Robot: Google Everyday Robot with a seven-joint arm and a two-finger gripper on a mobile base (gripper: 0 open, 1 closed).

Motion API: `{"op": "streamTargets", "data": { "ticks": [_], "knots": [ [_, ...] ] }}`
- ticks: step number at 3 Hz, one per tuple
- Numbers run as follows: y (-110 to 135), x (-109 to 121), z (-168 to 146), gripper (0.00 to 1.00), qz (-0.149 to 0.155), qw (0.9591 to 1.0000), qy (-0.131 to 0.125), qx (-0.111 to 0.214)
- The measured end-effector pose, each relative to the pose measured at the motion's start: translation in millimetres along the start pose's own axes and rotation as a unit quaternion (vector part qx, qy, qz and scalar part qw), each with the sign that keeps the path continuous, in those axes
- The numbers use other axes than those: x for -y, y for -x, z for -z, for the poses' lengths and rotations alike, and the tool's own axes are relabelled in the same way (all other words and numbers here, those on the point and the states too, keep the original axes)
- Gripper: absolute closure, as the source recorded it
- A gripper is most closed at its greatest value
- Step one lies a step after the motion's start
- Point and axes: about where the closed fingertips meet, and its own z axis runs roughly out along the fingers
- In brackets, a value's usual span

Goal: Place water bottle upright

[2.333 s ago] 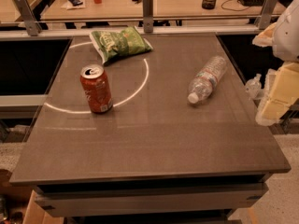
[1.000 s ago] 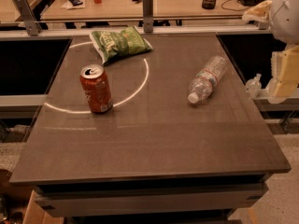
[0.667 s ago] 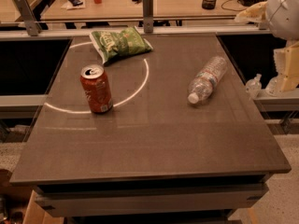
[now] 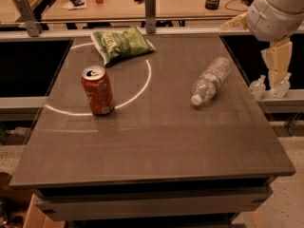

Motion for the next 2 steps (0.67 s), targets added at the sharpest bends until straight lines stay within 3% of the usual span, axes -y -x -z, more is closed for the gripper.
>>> {"op": "streamTargets", "data": {
  "ticks": [1, 2],
  "knots": [
    [0, 0, 0, 0.0, 0.0, 1.0, 0.0, 0.0],
    [7, 16, -27, 0.0, 0.023, 0.9994, 0.014, 0.023]
  ]
}}
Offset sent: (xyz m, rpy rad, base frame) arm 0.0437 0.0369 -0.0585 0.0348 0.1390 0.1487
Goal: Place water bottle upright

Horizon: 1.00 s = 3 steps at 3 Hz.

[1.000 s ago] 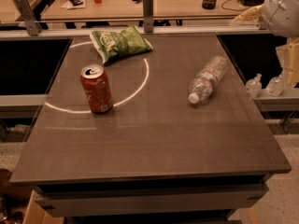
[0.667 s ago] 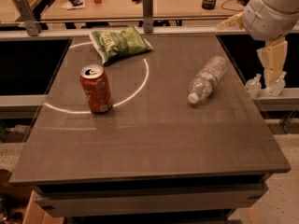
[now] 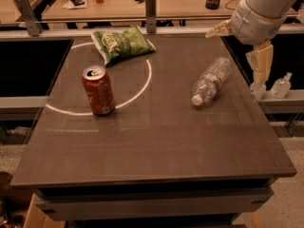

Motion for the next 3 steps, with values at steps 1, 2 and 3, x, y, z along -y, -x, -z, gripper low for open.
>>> {"op": "streamTargets", "data": {
  "ticks": [1, 2, 3],
  "knots": [
    [7, 29, -32, 0.0, 0.038, 0.999, 0.012, 0.022],
    [12, 49, -63, 0.0, 0.067, 0.9963, 0.041, 0.035],
    [11, 54, -87, 0.0, 0.083, 0.9935, 0.069, 0.038]
  ]
}}
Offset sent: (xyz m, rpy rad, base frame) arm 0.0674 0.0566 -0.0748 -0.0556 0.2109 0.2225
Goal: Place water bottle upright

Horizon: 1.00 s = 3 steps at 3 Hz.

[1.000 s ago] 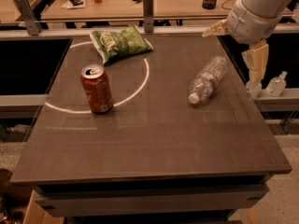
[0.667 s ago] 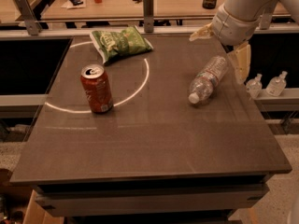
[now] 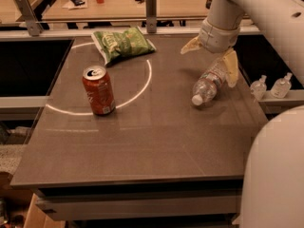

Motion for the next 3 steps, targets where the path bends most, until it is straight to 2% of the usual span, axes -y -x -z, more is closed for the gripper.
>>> {"op": "streamTargets", "data": {
  "ticks": [2, 3],
  "knots": [
    [-21, -9, -26, 0.0, 0.0, 0.9996, 0.03, 0.0],
    [-29, -17, -31, 0.16, 0.013, 0.9992, 0.038, -0.003]
  ]
}}
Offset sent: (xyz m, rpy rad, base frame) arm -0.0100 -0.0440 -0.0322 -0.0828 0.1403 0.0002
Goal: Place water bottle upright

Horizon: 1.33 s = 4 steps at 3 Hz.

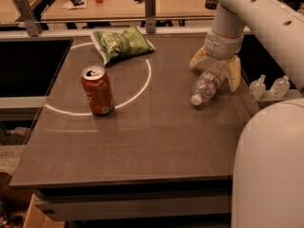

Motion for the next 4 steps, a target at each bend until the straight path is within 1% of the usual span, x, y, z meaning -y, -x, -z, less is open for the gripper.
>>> {"op": "streamTargets", "data": {
  "ticks": [1, 3, 4],
  "knots": [
    [6, -8, -3, 0.4, 0.045, 0.9988, -0.011, 0.017],
    [7, -8, 4, 0.87, 0.048, 0.9986, -0.012, 0.018],
    [26, -3, 42, 1.0, 0.054, 0.9984, -0.013, -0.005]
  ]
}}
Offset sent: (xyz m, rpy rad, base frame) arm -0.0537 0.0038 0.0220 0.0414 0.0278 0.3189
